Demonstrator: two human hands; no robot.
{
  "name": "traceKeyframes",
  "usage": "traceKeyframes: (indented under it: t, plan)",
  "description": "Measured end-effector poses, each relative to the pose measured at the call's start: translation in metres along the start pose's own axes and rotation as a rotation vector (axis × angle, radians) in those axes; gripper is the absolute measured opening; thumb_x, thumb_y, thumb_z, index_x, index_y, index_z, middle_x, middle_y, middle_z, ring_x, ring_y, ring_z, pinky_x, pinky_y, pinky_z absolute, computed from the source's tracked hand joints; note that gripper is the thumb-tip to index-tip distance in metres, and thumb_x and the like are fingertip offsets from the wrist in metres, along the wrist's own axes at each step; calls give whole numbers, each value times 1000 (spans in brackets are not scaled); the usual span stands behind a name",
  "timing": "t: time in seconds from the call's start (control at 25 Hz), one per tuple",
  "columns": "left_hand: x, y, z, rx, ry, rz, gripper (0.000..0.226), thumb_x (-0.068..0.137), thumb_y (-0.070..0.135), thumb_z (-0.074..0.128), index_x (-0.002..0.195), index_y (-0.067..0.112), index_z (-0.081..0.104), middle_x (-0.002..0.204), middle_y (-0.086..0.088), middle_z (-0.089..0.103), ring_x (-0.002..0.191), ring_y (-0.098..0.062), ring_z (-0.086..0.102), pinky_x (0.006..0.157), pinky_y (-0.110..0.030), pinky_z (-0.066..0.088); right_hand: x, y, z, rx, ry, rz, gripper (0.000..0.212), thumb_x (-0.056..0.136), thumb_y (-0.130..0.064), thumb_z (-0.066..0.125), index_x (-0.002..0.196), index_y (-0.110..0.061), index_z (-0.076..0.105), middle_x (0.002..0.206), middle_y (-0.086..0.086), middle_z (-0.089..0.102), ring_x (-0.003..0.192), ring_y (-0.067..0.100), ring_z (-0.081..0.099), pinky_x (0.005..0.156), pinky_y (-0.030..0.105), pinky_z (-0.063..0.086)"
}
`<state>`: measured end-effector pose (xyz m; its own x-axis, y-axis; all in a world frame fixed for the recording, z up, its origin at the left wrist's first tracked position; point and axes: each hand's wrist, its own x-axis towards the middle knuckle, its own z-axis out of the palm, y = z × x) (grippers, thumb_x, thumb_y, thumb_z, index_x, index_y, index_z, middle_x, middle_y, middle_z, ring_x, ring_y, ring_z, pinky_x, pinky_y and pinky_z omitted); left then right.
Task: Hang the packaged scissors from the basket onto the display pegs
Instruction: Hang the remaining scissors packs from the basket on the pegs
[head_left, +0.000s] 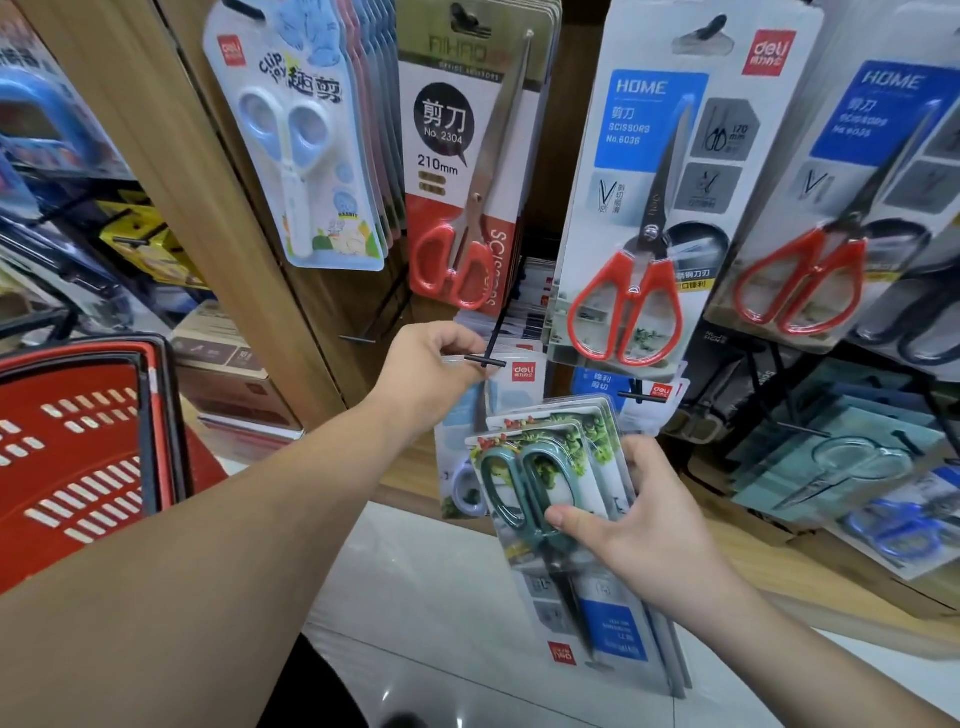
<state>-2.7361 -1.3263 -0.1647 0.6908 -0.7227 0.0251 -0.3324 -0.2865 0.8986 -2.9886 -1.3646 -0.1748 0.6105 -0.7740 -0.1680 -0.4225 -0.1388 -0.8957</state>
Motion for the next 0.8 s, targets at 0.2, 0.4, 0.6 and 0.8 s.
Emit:
traceKeyframes:
  t: [0.2,0.4,0.6,0.8]
  plan:
    - [4,-4,4,12,15,-13,21,74,16,96,90,12,82,98,0,79,99,-14,74,94,-32,61,-1,1,-4,14,21,-5,59,75,-21,95,109,-38,49,101,-40,66,90,-11,68,71,14,52]
    - [6,0,3,64,-14,47,22,91,-6,73,106,7,82,112,-4,75,108,-17,69,102,-27,55,-4,3,-5,21,4,-1,58,76,-18,94,107,-37,49,99,-40,66,87,-12,68,66,6,50]
    - [14,-6,-2,250,-109,73,37,96,-5,65,128,12,75,125,-4,65,119,-18,61,99,-17,44,-4,2,-3,40,-10,6,58,76,-17,94,108,-36,48,97,-42,65,87,-13,68,64,6,51]
    - [14,-5,-11,502,-3,225,21,91,12,78,105,28,77,115,1,55,119,-25,49,106,-43,44,-4,0,-2,62,-13,10,59,76,-14,93,109,-34,50,94,-40,67,85,-13,68,62,6,51]
